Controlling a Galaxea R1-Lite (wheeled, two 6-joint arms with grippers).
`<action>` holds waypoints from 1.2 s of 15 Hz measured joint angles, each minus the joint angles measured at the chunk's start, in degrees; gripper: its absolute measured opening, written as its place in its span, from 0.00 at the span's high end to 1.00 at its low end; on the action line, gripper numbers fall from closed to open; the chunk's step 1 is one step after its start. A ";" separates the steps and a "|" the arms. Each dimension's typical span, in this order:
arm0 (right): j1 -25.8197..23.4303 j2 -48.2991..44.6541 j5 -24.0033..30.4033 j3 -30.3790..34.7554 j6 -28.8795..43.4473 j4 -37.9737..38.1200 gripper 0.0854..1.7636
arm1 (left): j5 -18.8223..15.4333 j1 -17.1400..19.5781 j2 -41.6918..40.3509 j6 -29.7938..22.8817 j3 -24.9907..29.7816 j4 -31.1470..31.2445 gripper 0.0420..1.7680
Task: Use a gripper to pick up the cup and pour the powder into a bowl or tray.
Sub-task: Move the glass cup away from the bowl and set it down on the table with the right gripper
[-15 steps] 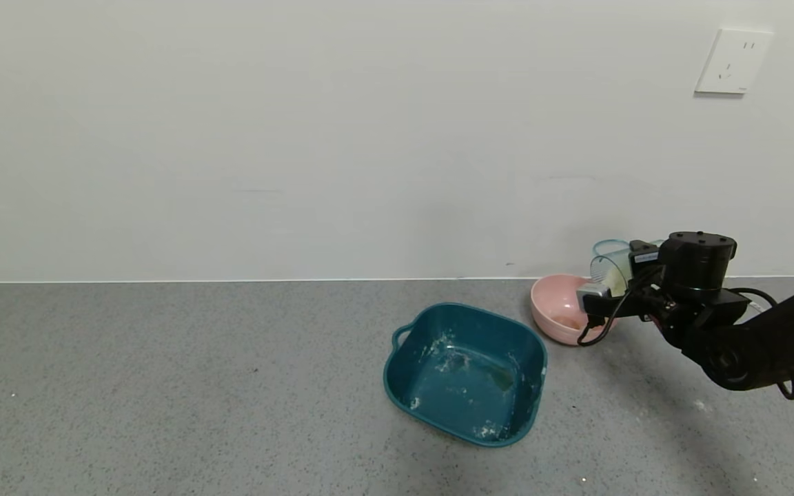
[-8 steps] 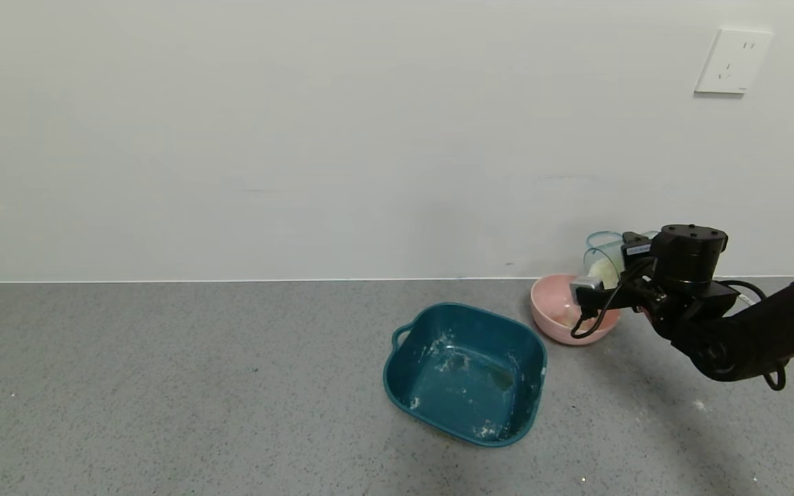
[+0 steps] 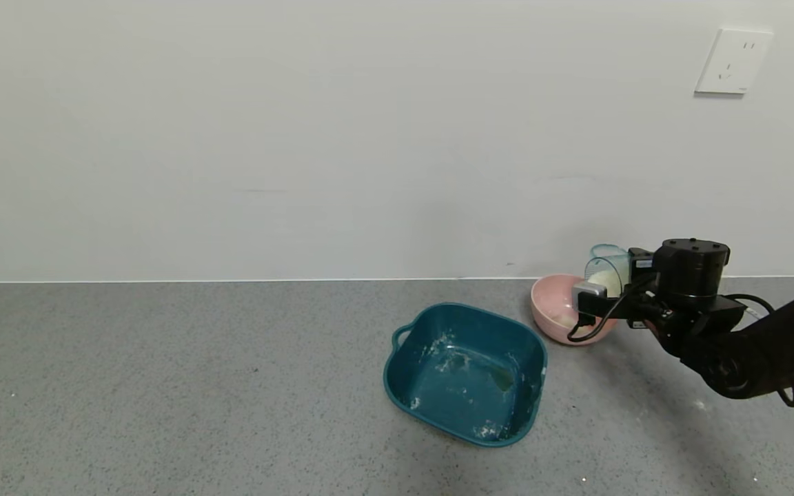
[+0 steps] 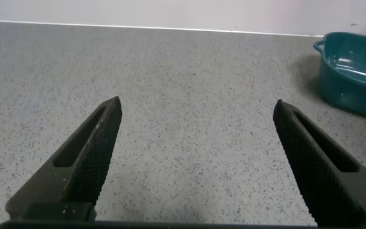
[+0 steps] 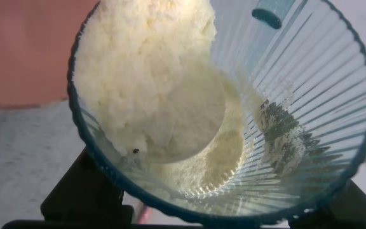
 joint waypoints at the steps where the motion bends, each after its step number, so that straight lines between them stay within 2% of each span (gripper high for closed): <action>1: -0.13 -0.26 -0.05 0.94 2.86 -0.02 0.25 | 0.00 0.00 0.00 0.00 0.00 0.00 0.03; 7: -2.23 -3.10 0.21 3.47 11.78 0.22 0.25 | 0.00 0.00 0.00 0.02 0.00 -0.02 0.03; 18: -1.87 -9.22 0.41 8.14 38.27 0.16 0.25 | -0.02 0.00 0.00 0.00 0.00 0.00 0.03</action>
